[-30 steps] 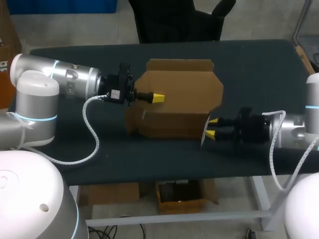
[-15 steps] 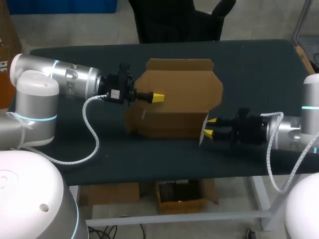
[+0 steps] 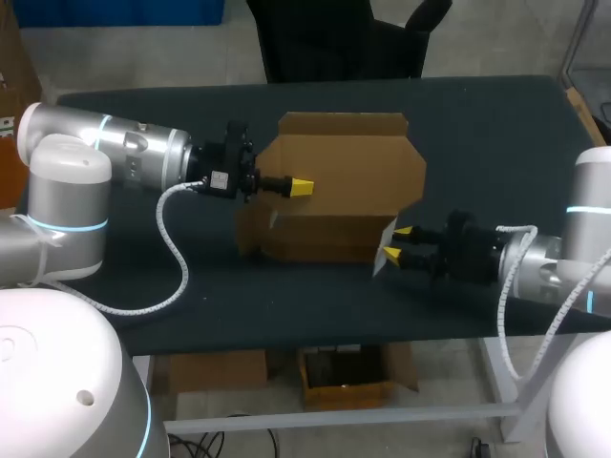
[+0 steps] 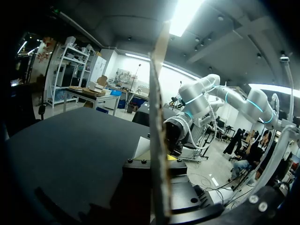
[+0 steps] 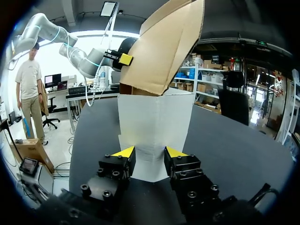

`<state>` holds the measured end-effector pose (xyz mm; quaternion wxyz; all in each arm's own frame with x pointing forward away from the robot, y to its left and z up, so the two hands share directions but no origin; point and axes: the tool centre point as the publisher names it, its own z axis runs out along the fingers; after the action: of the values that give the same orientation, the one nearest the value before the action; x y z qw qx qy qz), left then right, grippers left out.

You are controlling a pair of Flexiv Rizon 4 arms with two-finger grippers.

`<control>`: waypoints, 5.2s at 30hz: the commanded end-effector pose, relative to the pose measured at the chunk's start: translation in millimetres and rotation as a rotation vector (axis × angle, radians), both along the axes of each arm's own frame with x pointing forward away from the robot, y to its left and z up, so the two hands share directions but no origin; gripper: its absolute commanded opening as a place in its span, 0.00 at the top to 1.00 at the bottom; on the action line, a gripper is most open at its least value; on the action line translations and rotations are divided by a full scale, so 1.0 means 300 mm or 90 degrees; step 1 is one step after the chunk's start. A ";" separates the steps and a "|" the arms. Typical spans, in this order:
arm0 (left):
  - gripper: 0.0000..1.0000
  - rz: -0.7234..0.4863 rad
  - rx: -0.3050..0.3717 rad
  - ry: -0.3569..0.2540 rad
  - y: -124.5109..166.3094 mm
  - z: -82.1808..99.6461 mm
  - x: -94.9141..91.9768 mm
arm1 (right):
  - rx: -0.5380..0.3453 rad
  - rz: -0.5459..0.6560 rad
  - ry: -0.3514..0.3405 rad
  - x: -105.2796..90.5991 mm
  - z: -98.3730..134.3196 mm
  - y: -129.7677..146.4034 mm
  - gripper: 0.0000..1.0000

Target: Assemble the packaging by folding the flat box into shape, placing the metal phone stand inside, and closing the box properly

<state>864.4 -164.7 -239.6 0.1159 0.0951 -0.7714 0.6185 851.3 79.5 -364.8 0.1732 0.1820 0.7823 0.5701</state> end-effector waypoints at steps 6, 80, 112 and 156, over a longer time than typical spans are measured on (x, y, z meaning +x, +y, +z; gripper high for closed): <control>1.00 -0.002 0.000 0.000 -0.009 -0.011 -0.002 | 0.011 -0.059 -0.021 0.006 -0.005 0.029 0.62; 1.00 -0.002 0.000 0.000 -0.009 -0.011 -0.002 | 0.079 -0.350 -0.022 0.114 -0.035 0.055 0.62; 1.00 -0.002 0.000 0.000 -0.009 -0.011 -0.002 | 0.074 -0.401 0.030 0.149 -0.013 0.045 0.68; 0.00 0.004 0.011 -0.014 -0.004 0.005 -0.009 | 0.034 -0.439 0.060 0.126 -0.008 -0.009 1.00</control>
<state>864.6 -164.3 -241.7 0.1082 0.0897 -0.7757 0.6152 894.4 77.8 -368.4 0.3121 0.4662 0.6674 0.4896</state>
